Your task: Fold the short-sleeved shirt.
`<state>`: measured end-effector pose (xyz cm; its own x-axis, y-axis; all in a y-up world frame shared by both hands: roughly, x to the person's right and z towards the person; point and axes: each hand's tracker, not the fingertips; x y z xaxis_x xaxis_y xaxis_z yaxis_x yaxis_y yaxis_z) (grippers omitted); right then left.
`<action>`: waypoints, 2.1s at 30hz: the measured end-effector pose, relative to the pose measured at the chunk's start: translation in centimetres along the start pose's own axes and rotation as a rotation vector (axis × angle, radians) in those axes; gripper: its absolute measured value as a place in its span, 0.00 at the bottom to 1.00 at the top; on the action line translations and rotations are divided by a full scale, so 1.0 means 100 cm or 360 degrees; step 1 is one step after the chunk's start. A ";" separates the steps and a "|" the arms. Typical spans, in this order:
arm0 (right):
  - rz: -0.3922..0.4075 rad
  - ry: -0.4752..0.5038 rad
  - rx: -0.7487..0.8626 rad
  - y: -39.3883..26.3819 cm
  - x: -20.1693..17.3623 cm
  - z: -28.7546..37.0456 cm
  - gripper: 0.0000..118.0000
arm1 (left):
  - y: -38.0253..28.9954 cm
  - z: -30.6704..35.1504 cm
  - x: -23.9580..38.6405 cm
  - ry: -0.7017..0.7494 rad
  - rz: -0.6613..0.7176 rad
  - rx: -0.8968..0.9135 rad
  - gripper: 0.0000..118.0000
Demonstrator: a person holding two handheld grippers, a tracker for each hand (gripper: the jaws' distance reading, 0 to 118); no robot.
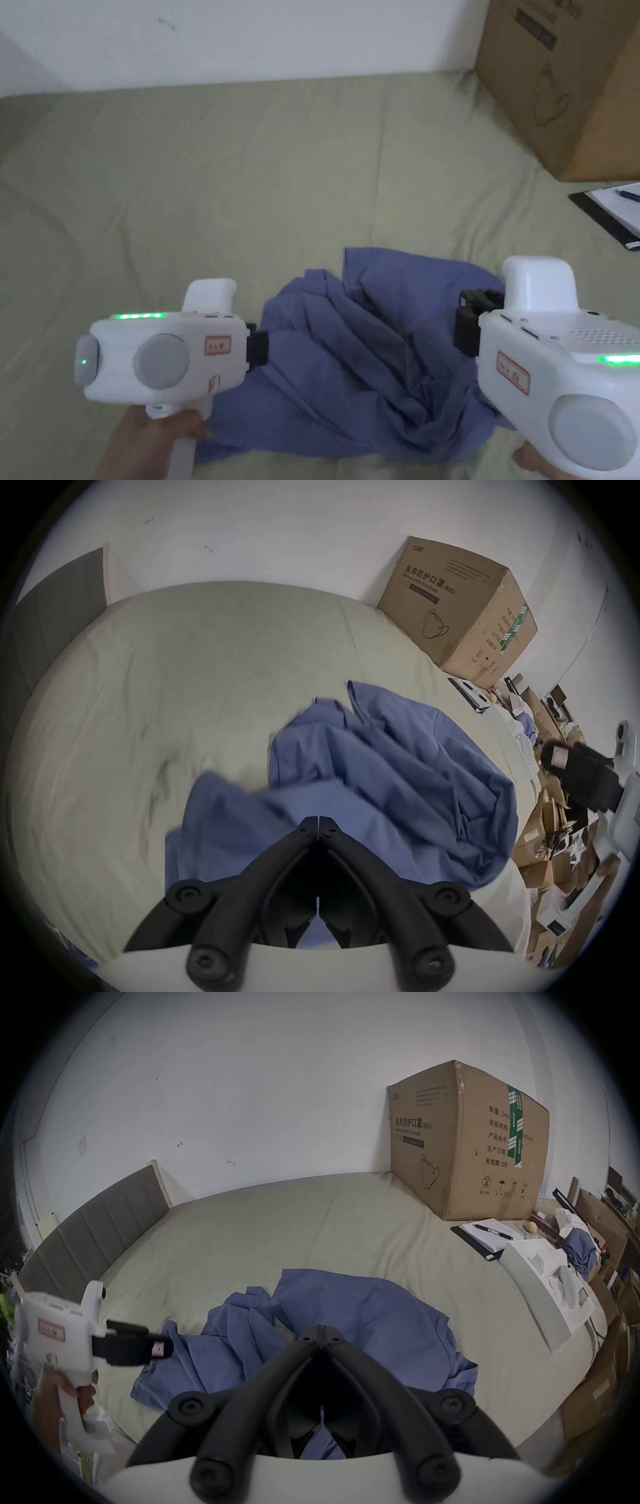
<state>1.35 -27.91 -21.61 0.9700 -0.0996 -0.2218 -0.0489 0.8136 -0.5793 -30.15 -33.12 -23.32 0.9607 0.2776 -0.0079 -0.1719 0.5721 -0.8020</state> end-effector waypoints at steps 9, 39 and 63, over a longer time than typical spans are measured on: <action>-0.0065 -0.0034 -0.0060 -0.001 0.010 -0.028 0.00 | 0.098 -0.075 0.012 0.0057 -0.0065 0.0007 0.90; -0.0254 0.0067 -0.0198 0.030 0.072 -0.110 0.15 | 0.082 -0.078 0.010 0.0205 -0.0295 0.0000 0.03; 0.0221 0.0031 -0.0831 0.056 0.083 -0.254 0.03 | 0.059 -0.002 -0.021 0.0251 -0.0192 0.0118 0.03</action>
<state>3.07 -38.78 -46.63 0.9416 -0.0259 -0.3357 -0.2931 0.4274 -0.8552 -33.19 -30.46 -28.17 0.9965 0.0826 -0.0128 -0.0637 0.6508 -0.7566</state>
